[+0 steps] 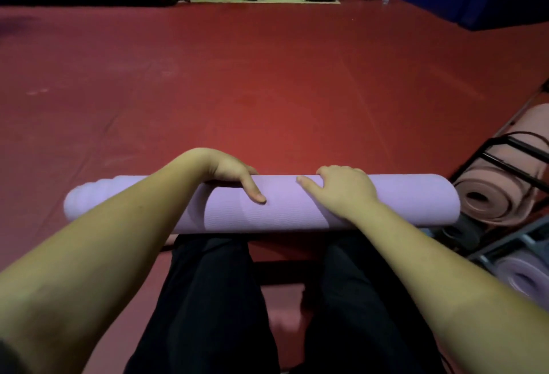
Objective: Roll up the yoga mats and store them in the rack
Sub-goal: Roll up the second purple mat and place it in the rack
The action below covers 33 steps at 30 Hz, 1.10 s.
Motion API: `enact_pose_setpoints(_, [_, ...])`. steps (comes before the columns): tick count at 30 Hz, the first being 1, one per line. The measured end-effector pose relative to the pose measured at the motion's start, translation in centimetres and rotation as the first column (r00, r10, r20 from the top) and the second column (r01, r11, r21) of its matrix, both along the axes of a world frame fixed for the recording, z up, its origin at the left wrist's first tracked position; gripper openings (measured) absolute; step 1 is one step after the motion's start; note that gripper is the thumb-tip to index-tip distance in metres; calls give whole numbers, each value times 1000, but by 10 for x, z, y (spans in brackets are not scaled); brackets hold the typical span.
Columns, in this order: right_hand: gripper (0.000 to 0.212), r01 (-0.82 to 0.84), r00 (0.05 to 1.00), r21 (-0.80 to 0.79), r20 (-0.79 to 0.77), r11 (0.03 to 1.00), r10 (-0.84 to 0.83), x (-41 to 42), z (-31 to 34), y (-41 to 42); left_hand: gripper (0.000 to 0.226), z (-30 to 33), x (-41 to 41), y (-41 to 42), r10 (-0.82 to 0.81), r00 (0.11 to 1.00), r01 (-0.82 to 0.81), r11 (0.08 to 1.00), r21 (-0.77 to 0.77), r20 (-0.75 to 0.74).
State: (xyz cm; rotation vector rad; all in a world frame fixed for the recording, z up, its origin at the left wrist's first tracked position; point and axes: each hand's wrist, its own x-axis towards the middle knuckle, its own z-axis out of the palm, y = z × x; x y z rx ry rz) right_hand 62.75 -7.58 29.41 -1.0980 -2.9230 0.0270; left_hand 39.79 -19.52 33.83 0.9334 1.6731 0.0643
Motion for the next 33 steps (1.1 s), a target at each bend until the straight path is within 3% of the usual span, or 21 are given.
enact_pose_setpoints(4, [67,5,1000,-70,-18,998,-6,-9,2,11,64,1,4,-7,76,997,-73,988,138,-18])
enact_pose_setpoints(7, [71,4,1000,-113,-6,994,-4,-15,0,15,69,1,8,-13,0,936,119,941,316,-352])
enact_pose_setpoints(9, [75,14,1000,-143,4,990,-13,-19,0,17,83,-7,9,-21,8,810,258,893,368,-586])
enact_pose_setpoints(12, [79,30,998,-202,55,979,-19,-26,3,22,88,-32,22,-42,178,521,439,783,441,-835])
enact_pose_setpoints(15, [80,18,994,-243,106,970,8,-32,8,25,102,-61,38,-70,232,329,607,691,393,-915])
enact_pose_setpoints(17, [81,21,993,-252,121,968,10,-34,9,26,119,-69,41,-76,188,254,638,705,310,-949])
enact_pose_setpoints(19, [83,39,991,-281,135,959,-1,-36,12,25,126,-62,43,-74,129,241,607,753,253,-962])
enact_pose_setpoints(22, [84,79,986,-339,165,937,-24,-39,22,22,119,-46,45,-68,47,279,563,801,203,-959])
enact_pose_setpoints(29, [82,91,980,-423,198,902,-7,-31,46,17,114,-15,52,-77,9,328,574,792,207,-945])
enact_pose_setpoints(33, [71,112,963,-497,268,860,29,-21,66,15,112,6,60,-85,-14,403,584,774,245,-915])
